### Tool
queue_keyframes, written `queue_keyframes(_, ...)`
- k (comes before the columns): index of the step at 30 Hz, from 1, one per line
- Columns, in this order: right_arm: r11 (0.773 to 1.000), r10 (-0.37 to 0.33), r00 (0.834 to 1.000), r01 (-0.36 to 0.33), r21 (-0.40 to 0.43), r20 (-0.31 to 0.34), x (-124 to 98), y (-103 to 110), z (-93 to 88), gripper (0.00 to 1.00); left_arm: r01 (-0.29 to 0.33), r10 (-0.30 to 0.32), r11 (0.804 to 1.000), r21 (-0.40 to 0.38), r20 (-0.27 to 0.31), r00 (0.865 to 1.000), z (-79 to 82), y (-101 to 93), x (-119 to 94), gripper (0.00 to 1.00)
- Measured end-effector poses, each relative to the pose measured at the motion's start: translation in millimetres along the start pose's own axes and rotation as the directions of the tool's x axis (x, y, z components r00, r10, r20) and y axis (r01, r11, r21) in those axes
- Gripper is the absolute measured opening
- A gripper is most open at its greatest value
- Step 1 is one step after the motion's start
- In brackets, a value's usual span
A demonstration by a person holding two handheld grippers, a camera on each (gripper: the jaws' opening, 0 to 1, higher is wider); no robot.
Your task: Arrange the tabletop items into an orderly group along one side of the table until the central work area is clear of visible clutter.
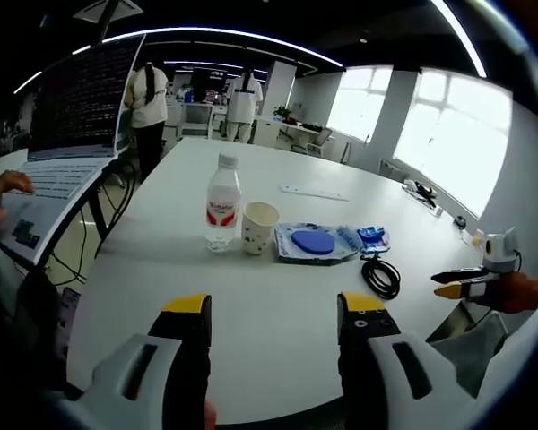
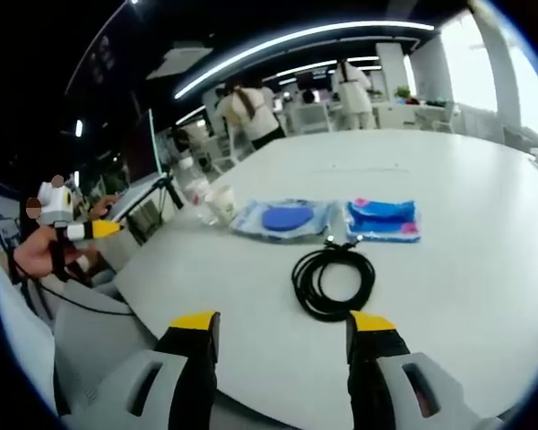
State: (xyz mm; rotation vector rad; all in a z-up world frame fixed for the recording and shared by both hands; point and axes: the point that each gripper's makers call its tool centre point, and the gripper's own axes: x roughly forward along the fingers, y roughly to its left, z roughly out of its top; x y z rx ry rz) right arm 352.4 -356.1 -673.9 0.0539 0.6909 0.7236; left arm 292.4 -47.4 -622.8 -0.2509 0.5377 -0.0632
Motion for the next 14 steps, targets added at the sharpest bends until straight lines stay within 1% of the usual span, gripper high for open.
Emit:
queue_keyframes(6,1.0,0.001,1.0,-0.001,0.006,-0.002,-0.3,1.9,-1.7,0.58,0.006,-0.006,1.0,0.001,-0.005,1.0,0.4,-1.7,0.9,0.56)
queue_keyframes(14,1.0,-0.004,1.0,0.004,0.011,0.003,-0.4,-2.2,0.5,0.57,0.013,-0.013,1.0,0.014,-0.01,1.0,1.9,-3.9,2.0,0.56)
